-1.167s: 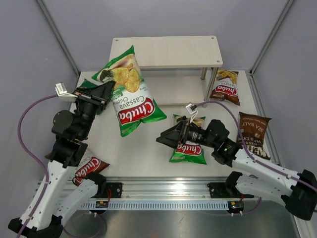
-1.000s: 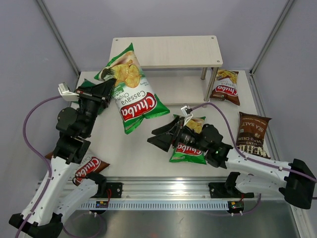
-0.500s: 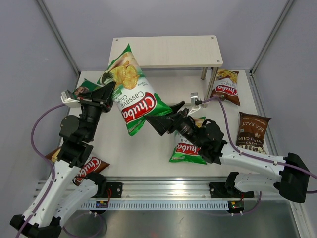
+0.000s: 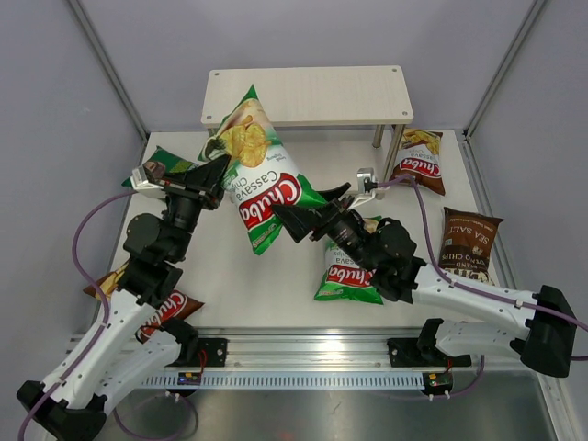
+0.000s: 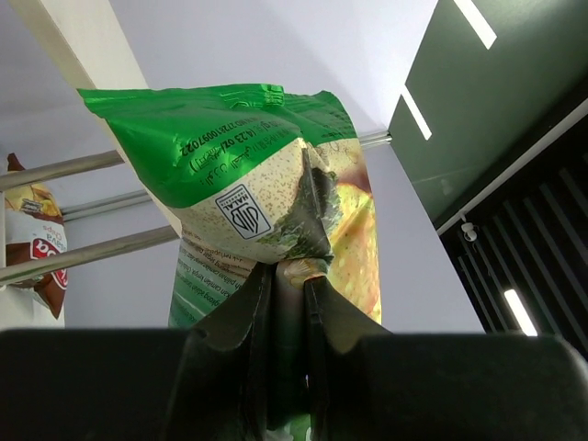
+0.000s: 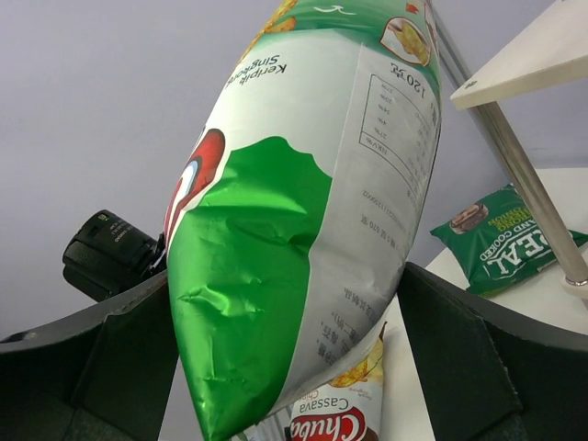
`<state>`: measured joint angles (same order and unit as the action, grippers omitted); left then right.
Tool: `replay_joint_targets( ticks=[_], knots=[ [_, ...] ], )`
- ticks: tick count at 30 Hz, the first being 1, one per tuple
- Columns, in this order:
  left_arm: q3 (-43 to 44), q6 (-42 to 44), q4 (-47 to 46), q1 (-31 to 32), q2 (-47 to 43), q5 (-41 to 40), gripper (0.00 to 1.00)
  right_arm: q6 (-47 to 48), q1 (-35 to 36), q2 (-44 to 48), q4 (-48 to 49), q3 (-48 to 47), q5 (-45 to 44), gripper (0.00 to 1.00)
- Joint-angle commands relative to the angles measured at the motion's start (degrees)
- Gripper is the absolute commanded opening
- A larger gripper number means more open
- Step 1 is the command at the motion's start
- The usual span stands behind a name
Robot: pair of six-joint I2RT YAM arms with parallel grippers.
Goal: Place and organize the chips bags onto the shelf
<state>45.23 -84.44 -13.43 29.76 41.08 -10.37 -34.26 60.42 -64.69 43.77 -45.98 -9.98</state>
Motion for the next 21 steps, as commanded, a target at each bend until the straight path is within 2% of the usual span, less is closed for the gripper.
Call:
replay_joint_targets(
  ticks=[1,4,5,8,9,12,13,15,16,17,19,21],
  knots=[
    [-0.93,1.65,-5.02,3.11,-0.83,5.63,0.0,3.14,0.05,0.79,2.98,-2.89,-3.83,0.97],
    [-1.81,3.67,-5.73,3.38,-1.35,5.45,0.05,4.72,0.05,1.31,3.34,-2.63,-2.07,0.79],
    [-1.9,4.19,-5.82,3.38,-1.61,5.36,0.09,5.43,-0.04,1.58,3.34,-2.54,-0.5,0.66],
    [-1.46,6.66,-5.73,3.38,-1.97,5.01,0.19,7.71,0.04,2.28,2.99,-2.45,3.02,0.51],
    [-1.03,7.62,-5.73,3.38,-2.14,5.01,0.25,8.24,0.05,2.46,2.99,-2.45,3.99,0.42],
    [-0.15,9.29,-5.38,3.38,-1.71,5.62,0.35,9.73,-0.04,3.25,3.25,-2.36,6.28,0.32],
    [0.46,9.65,-5.2,3.38,-1.53,5.89,0.55,10.17,0.04,3.77,3.17,-2.28,6.55,0.3],
    [0.91,11.13,-4.24,3.38,-1.53,5.71,0.7,10.53,0.05,4.3,2.73,-2.28,6.46,0.26],
    [1.34,11.75,-3.89,3.38,-1.53,5.71,0.82,10.62,0.05,4.74,2.2,-2.28,6.38,0.25],
    [1.7,12.98,-3.01,3.38,-1.62,5.36,0.9,10.62,0.05,4.92,1.94,-2.36,6.11,0.25],
    [3.27,15.17,0.49,3.38,-1.97,3.62,0.99,10.97,0.05,5.01,-0.77,-3.33,5.41,0.23],
    [7.05,19.99,8.48,3.29,-3.1,-1.46,0.99,11.14,-0.04,4.66,-3.59,-5.34,3.04,0.22]
  ],
)
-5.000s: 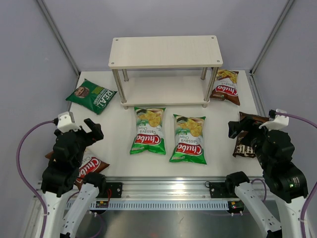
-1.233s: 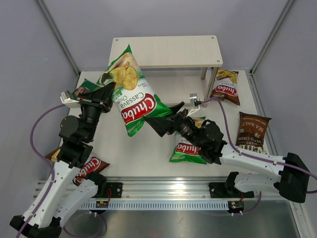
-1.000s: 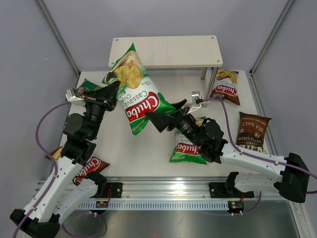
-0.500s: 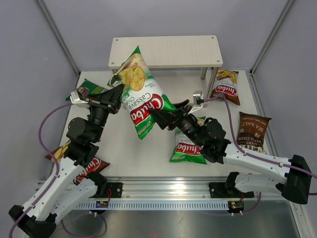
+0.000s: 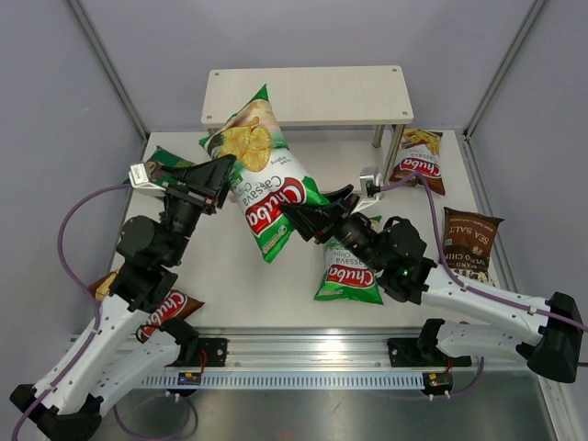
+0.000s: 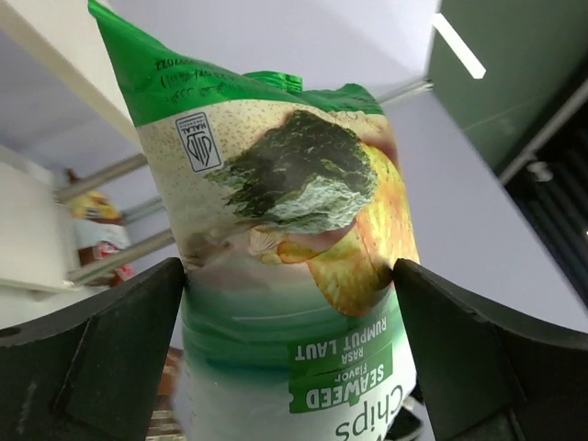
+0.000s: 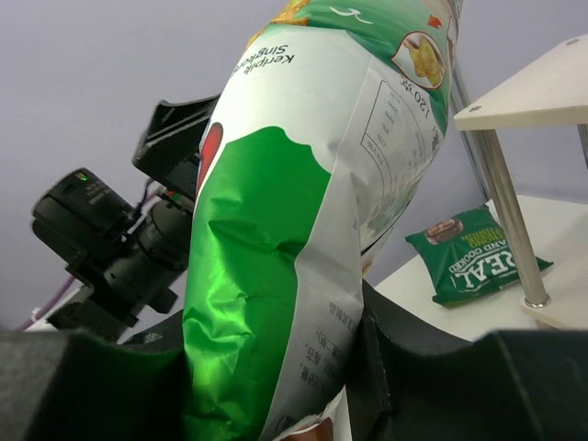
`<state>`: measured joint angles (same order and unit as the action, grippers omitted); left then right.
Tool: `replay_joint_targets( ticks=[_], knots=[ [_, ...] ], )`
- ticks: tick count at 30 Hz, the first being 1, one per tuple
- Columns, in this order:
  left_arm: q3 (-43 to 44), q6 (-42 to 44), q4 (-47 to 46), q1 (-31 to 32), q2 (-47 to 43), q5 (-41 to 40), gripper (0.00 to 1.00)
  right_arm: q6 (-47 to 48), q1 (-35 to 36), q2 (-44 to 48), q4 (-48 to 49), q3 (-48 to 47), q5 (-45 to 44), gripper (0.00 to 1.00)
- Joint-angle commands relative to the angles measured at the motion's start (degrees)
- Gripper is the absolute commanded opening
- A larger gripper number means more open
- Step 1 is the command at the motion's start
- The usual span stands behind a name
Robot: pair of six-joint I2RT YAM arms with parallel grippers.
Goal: Place and organize the chips bags onto the shelf
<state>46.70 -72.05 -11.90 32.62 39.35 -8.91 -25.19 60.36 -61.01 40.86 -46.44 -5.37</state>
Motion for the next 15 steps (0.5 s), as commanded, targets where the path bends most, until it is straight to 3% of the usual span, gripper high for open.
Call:
replay_joint_targets(
  ticks=[1,2,5,9,12,13,15],
  knots=[
    [6.99,9.54,10.29,0.43,-1.73,-5.48,0.99,2.07,0.02,0.38,-2.78,-5.41,-2.97,0.21],
    [10.48,12.35,17.8,0.43,-2.17,-8.38,0.99,2.07,-0.24,0.2,-3.67,-5.94,-3.59,0.2],
    [14.64,16.4,27.94,0.43,-4.02,-18.49,0.99,-0.38,-1.55,-0.33,-4.04,-6.74,-4.3,0.18],
    [20.95,20.97,36.84,0.43,-4.73,-28.07,0.99,-4.59,-6.55,-0.16,-5.26,-8.4,-4.39,0.17],
    [23.69,26.41,40.63,0.43,-3.59,-26.88,0.99,-9.59,-11.47,-0.6,-9.04,-12.0,-2.29,0.17],
    [25.97,27.92,41.95,0.43,-2.97,-25.73,0.99,-11.01,-16.1,-1.21,-10.79,-13.23,-0.89,0.17],
    [28.18,32.05,46.25,0.43,-0.69,-20.91,0.99,-13.03,-20.43,-1.91,-13.25,-17.0,2.19,0.17]
  ],
)
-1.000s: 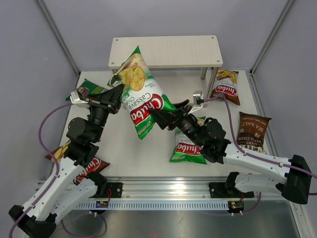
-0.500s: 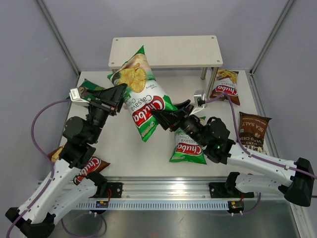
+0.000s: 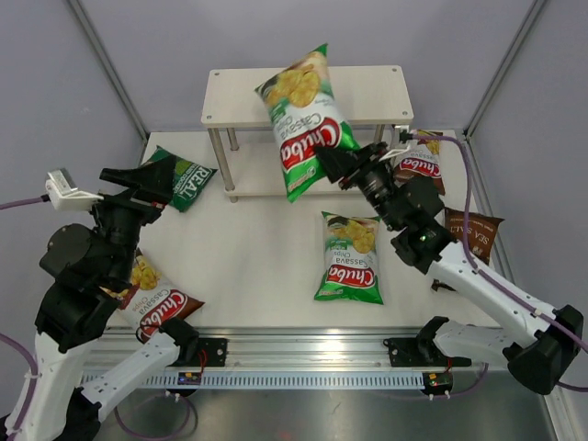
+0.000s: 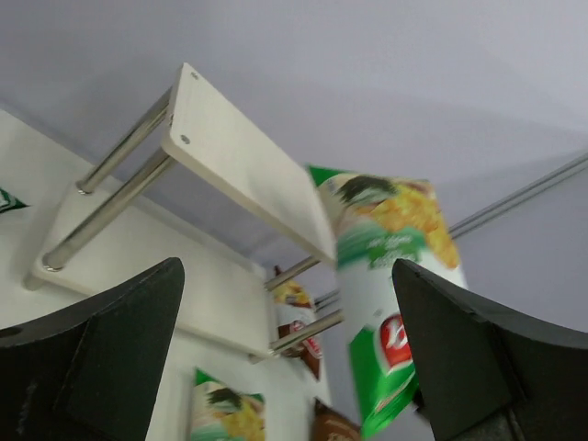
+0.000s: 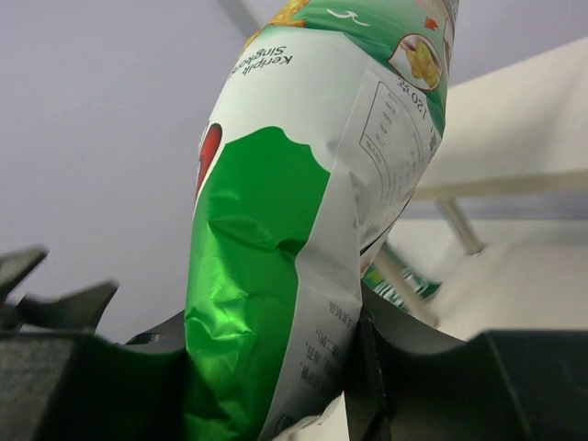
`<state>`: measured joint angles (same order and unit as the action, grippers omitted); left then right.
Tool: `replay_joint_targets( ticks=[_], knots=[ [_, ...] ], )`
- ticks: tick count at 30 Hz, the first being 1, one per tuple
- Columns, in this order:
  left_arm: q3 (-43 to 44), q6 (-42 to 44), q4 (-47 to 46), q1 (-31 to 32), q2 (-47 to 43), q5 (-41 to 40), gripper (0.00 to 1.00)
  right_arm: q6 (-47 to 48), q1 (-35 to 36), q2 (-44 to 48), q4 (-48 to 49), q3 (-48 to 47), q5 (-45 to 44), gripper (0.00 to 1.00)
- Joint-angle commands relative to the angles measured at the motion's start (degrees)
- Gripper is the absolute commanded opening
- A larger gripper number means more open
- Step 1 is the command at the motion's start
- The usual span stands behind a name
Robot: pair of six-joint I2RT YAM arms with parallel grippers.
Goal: Place and organize the chips bags onto the shelf
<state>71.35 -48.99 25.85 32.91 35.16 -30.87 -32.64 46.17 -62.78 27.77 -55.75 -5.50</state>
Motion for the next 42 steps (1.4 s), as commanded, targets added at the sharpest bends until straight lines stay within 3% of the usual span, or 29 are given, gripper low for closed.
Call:
replay_joint_targets(
  ticks=[1,6,8,12,18,23,25,29,31,34,37,42],
  knots=[
    [4.66,10.48,9.65,0.14,4.04,3.08,0.99,-5.94,-8.18,-0.75,-2.69,-9.02,2.77,0.16],
    [3.62,17.61,16.77,0.14,4.93,13.1,0.99,-12.77,-21.72,-1.9,-8.78,-13.42,1.8,0.16],
    [1.26,19.36,17.48,0.14,4.05,15.65,0.99,-16.29,-29.42,-5.05,-9.31,-14.65,7.65,0.17],
    [-2.43,21.66,18.45,0.14,1.24,17.43,0.99,-23.34,-35.61,-12.0,-7.99,-17.72,14.02,0.17],
    [-5.17,23.59,19.86,0.14,0.0,17.25,0.99,-27.46,-36.42,-17.02,-10.53,-20.98,16.66,0.22],
    [-7.98,23.68,19.07,0.14,-0.53,18.3,0.99,-31.78,-36.42,-18.95,-18.7,-22.03,14.46,0.45],
    [-8.77,23.77,18.98,0.14,-0.79,18.13,0.99,-31.95,-36.42,-19.48,-26.22,-24.58,11.24,0.48],
    [-9.56,23.94,19.07,0.14,-1.41,17.78,0.99,-33.45,-36.42,-17.99,-30.49,-24.05,7.26,0.56],
    [-9.74,23.94,19.24,0.14,-1.32,17.69,0.99,-33.54,-36.42,-17.55,-34.79,-24.85,5.86,0.67],
    [-10.0,23.94,19.24,0.14,-1.14,17.78,0.99,-35.46,-36.42,-15.36,-35.5,-22.66,2.0,0.73],
    [-10.44,23.59,19.24,0.14,-1.14,17.87,0.99,-37.92,-36.07,-13.16,-37.52,-21.25,-1.17,0.72],
    [-10.62,23.07,19.42,0.14,-1.23,18.22,0.99,-41.62,-35.1,-10.61,-38.67,-19.49,-5.92,0.48]
  ],
)
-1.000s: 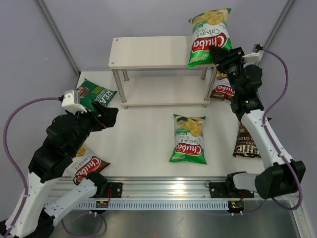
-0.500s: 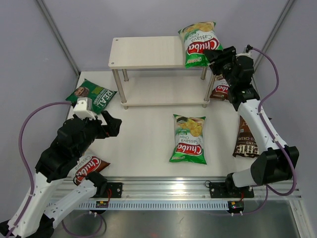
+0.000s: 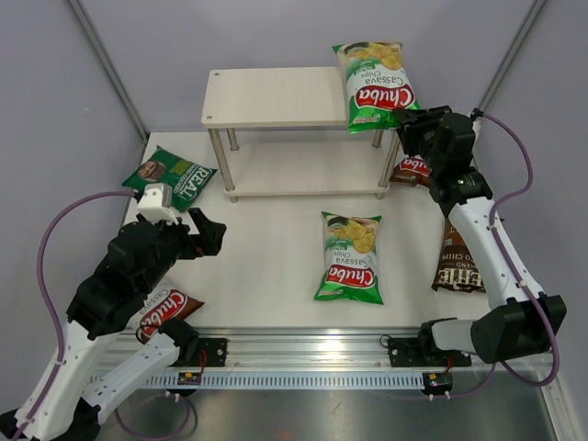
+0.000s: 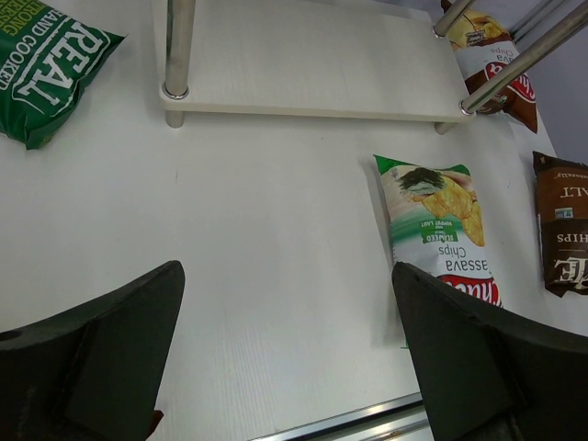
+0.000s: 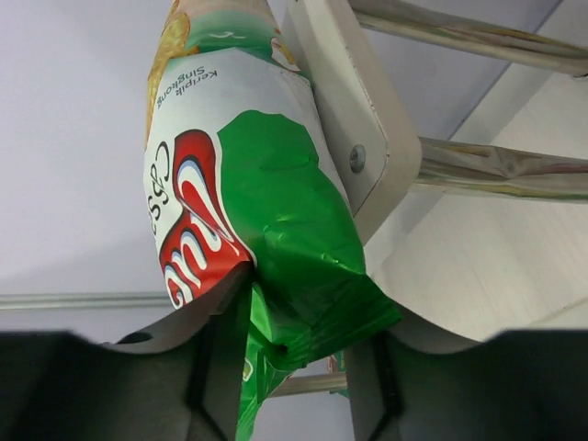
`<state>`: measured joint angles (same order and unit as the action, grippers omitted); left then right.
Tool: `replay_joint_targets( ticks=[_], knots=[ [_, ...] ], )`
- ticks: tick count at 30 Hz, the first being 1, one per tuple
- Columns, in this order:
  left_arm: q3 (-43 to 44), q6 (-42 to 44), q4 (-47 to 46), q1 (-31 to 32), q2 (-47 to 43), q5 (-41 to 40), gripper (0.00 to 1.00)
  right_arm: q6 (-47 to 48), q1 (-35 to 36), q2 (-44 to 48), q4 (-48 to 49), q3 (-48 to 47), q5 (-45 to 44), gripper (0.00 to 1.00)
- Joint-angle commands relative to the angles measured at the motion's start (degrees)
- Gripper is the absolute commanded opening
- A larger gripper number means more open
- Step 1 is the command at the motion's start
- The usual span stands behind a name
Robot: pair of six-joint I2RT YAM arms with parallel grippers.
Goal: Place and organize the chips bags onto the shelf
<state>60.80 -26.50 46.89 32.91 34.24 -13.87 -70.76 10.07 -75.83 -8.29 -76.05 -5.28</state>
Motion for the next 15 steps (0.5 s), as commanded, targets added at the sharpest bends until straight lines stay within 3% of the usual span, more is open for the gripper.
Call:
replay_joint_targets(
  ticks=[1,7,15],
  knots=[
    [-0.15,0.66,-1.63,0.14,-0.31,1.21,0.99,-4.03,1.1,2.62,-2.26,0.99,-7.19,0.45],
    [-0.24,0.49,-1.28,0.14,-0.31,1.3,0.99,-6.49,1.18,0.6,-1.37,0.29,-8.69,0.35],
    [-1.12,0.4,-1.37,0.14,-0.93,0.42,0.99,-7.81,2.59,-1.33,-2.26,-1.64,-12.38,0.33]
  ],
)
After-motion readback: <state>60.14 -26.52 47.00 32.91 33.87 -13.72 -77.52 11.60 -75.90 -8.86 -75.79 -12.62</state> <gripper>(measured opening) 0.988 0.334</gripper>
